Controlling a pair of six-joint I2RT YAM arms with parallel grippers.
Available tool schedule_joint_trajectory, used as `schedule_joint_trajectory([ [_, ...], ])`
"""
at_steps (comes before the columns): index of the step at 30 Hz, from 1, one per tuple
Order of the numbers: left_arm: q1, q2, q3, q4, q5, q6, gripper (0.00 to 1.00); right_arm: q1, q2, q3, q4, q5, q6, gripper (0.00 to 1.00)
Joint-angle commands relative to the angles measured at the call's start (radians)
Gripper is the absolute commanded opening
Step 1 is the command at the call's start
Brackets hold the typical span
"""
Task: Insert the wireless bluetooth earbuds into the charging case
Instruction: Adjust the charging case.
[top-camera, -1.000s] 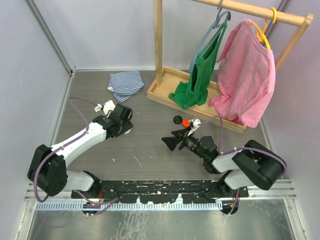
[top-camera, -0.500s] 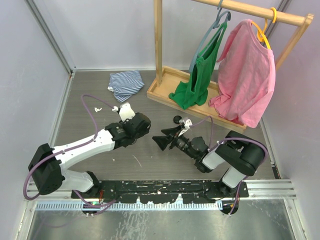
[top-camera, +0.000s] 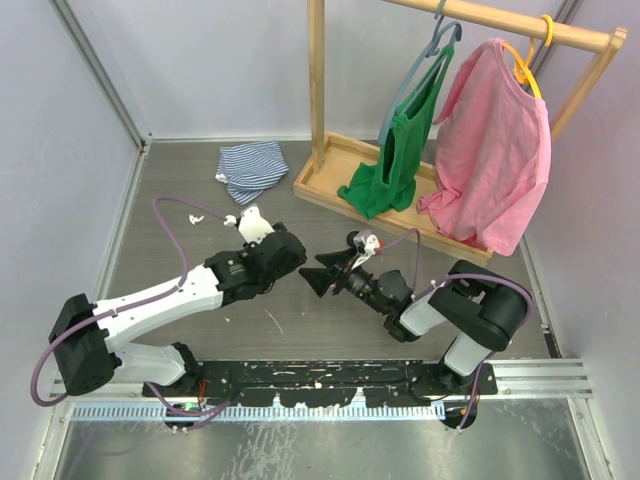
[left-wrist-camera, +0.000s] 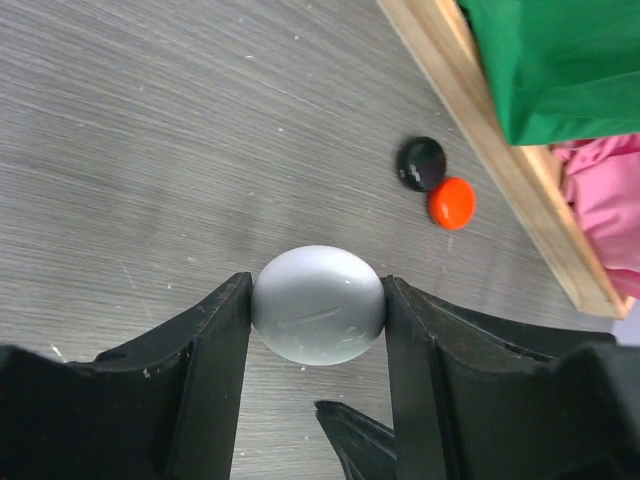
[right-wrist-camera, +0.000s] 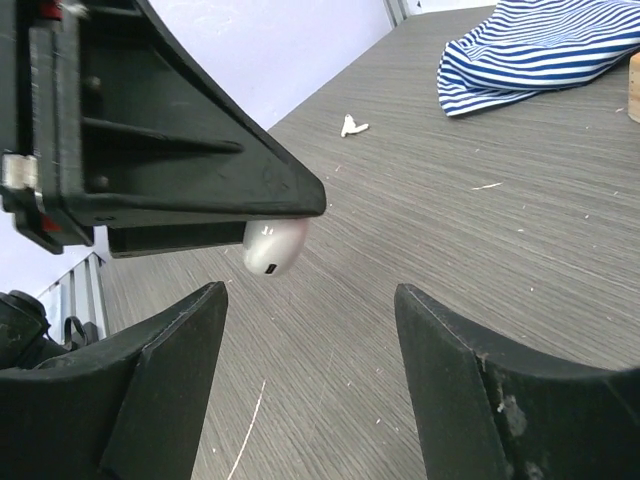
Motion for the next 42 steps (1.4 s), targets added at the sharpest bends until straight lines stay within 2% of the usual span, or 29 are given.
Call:
schedule_joint_trajectory([
  [1,-0.017,-0.049,0.004,0.078,-0.035,-0.043,0.48,0.006,-0.009,0.032,0.185,0.012,-0.03,0.73],
  [12,-0.045,-0.045,-0.013,0.13,-0.008,-0.058,0.48,0.006,-0.033,0.055,0.185,0.002,-0.033,0.68],
  [17,-0.057,-0.051,-0.027,0.154,-0.003,-0.063,0.48,0.006,-0.035,0.056,0.185,0.024,-0.029,0.61],
  [26,-0.064,-0.073,-0.062,0.182,-0.006,-0.061,0.48,0.006,-0.068,0.049,0.185,0.021,-0.024,0.4],
  [29,-0.064,-0.088,-0.08,0.217,0.003,-0.041,0.5,0.006,-0.076,0.046,0.184,0.01,-0.026,0.28],
  [34,-0.064,-0.139,-0.132,0.311,0.003,0.035,0.58,0.003,-0.087,0.039,0.184,-0.008,-0.029,0.14],
  [42,-0.062,-0.234,-0.227,0.494,0.035,0.227,0.82,-0.019,-0.124,0.02,0.185,-0.054,-0.033,0.09],
])
